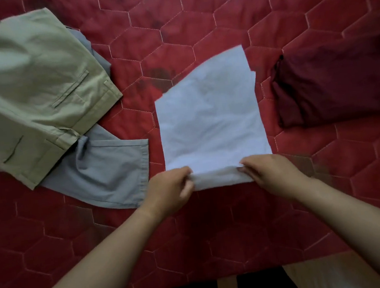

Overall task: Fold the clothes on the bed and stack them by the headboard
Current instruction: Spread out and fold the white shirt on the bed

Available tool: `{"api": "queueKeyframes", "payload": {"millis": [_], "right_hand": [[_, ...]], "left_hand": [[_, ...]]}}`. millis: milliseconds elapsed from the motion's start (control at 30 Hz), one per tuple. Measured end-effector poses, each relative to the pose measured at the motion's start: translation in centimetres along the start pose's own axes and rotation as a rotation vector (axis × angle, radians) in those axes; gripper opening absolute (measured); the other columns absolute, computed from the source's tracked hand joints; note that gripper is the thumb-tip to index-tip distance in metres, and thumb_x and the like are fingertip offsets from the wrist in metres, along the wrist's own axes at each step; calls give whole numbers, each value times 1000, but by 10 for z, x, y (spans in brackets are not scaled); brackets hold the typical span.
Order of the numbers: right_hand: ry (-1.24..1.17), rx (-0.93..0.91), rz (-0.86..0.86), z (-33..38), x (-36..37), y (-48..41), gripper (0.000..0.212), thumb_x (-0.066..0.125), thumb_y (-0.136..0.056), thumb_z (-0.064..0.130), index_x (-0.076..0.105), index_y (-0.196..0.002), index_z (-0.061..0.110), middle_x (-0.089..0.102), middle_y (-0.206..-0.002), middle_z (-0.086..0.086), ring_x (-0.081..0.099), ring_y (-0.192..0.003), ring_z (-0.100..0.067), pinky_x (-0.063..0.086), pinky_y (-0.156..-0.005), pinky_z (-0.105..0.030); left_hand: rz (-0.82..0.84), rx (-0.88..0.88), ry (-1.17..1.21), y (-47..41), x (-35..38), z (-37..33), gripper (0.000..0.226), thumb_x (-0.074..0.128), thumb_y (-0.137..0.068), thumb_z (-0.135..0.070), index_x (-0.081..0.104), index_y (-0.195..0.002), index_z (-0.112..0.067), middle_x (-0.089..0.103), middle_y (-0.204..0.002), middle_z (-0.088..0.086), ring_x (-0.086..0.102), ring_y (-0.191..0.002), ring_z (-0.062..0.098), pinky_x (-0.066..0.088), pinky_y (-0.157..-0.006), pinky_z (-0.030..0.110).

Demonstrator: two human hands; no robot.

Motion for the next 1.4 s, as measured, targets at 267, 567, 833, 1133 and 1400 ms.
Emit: {"api": "queueKeyframes", "payload": {"millis": [267, 567, 833, 1133, 1400], "right_hand": [[106, -111, -321, 25, -118, -65, 20, 64, -88, 30, 68, -93, 11, 69, -90, -8, 65, -80, -31, 44, -63, -35], [-162, 539, -534, -65, -29, -60, 68, 54, -87, 46, 24, -146, 31, 19, -148, -13, 27, -133, -32, 34, -100, -49], [-365, 570, -612, -86, -9, -57, 67, 49, -88, 50, 16, -145, 42, 34, -125, -9, 45, -100, -23, 36, -84, -29], [-512, 512, -603, -101, -21, -59, 53, 55, -90, 41, 36, -140, 40, 48, -124, -6, 47, -116, -24, 34, -86, -24], [-463, 433, -824, -143, -136, -12, 53, 57, -90, 37, 39, -139, 37, 48, -133, -11, 44, -118, -19, 33, -90, -21]], "left_hand": [[-263, -160, 147, -49, -91, 28, 25, 47, -80, -29, 65, -92, -15, 68, -86, 5, 62, -82, 28, 47, -71, 39], [-382, -777, 372, -36, 9, 105, 73, 58, -84, -46, 23, -146, -29, 23, -147, 17, 28, -134, 34, 22, -110, 42], [-328, -711, 361, -57, 30, 69, 86, 51, -76, -66, 5, -145, -45, 35, -127, 18, 52, -98, 35, 43, -87, 40], [-336, -747, 490, -73, 35, 63, 53, 57, -81, -55, 37, -129, -48, 69, -89, 11, 61, -90, 30, 40, -76, 32], [-488, -541, 590, -125, -19, -41, 41, 59, -82, -52, 43, -120, -48, 56, -59, -15, 57, -61, 17, 49, -71, 34]]}}
Point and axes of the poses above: each hand's wrist, its own y-axis away from the middle knuckle, its own x-axis out of the palm, z = x × y, the point moved 10 cm from there along -y, towards the middle knuckle
